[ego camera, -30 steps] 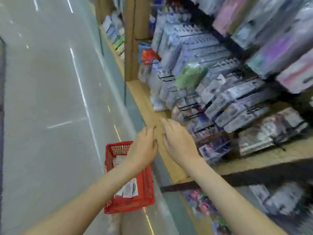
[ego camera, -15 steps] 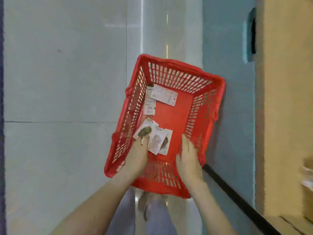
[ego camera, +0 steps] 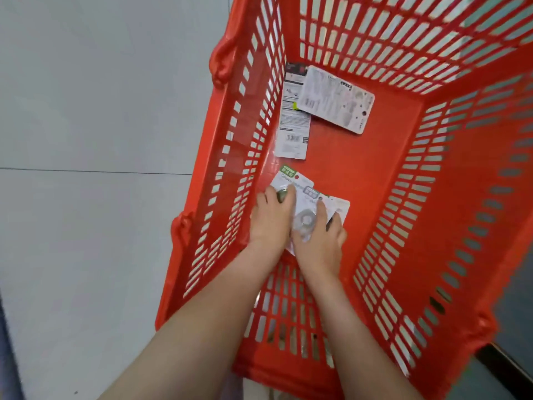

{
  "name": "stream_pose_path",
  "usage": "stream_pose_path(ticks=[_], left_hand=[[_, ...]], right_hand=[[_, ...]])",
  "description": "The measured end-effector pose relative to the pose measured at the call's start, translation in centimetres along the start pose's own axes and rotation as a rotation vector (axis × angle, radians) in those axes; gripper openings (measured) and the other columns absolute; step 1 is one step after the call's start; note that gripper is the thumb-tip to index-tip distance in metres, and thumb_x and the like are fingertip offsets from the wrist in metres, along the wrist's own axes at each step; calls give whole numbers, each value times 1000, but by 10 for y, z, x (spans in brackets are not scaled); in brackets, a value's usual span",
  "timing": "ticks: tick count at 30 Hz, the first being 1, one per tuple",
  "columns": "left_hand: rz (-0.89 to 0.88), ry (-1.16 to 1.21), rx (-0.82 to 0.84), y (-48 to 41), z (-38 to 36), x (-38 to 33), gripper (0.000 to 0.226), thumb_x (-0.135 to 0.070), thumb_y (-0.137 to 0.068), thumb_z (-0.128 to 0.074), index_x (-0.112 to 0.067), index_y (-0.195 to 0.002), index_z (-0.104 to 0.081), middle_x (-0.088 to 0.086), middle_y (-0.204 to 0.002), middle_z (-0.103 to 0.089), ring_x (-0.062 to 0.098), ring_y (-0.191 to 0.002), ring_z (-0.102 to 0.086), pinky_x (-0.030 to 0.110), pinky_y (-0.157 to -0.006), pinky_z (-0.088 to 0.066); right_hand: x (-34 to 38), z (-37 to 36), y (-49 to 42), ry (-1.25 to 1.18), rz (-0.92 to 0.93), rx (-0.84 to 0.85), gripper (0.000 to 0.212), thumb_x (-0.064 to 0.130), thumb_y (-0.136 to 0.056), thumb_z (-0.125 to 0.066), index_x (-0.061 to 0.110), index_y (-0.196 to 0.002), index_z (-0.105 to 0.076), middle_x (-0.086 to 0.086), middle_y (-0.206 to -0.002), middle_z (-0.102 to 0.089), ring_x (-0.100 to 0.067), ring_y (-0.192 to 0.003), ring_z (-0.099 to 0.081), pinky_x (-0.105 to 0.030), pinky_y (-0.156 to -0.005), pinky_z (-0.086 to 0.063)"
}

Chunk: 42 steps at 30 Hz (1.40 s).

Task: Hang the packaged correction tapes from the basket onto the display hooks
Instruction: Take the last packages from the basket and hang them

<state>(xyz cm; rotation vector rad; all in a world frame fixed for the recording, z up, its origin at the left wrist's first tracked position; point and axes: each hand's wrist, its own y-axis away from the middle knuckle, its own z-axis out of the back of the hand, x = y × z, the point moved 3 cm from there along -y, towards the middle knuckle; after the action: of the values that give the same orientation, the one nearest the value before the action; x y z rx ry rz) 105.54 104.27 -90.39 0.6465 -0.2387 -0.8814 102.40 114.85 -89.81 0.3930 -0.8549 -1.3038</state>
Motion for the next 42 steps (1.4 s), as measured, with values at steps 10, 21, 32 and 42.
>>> stream_pose_path(ticks=[10, 21, 32, 42], left_hand=[[6, 76, -82, 35, 72, -3, 52, -7, -68, -73, -13, -118, -59, 15, -89, -57, 31, -74, -57, 35, -61, -48], [-217, 753, 20, 208, 376, -9, 52, -27, -88, -65, -29, -136, -44, -2, -109, -35, 12, -96, -45, 12, -80, -29], [-678, 704, -144, 440, 617, -25, 48, -25, -86, -67, -34, -129, -48, -7, -114, -31, -2, -96, -39, 2, -82, -32], [-1277, 416, -426, 719, 636, -90, 50, -25, -83, -70, -20, -130, -53, 3, -111, -33, 13, -96, -42, 24, -83, -41]], right_hand=[[13, 81, 21, -308, -117, -122, 73, -10, -84, -57, 14, -147, -27, -18, -141, -33, -33, -121, -44, -24, -89, -33], [121, 333, 249, -1027, -38, -100, 59, -14, -81, -51, 31, -119, -53, 2, -124, -57, -14, -106, -60, -30, -81, -52], [210, 509, 526, -1208, 123, -389, 56, -7, -85, -62, 20, -124, -31, 3, -106, -54, 1, -68, -65, -22, -57, -53], [125, 511, 841, -567, 249, -888, 73, 21, -94, -58, 49, -143, -12, -1, -126, -33, 11, -87, -43, 1, -73, -36]])
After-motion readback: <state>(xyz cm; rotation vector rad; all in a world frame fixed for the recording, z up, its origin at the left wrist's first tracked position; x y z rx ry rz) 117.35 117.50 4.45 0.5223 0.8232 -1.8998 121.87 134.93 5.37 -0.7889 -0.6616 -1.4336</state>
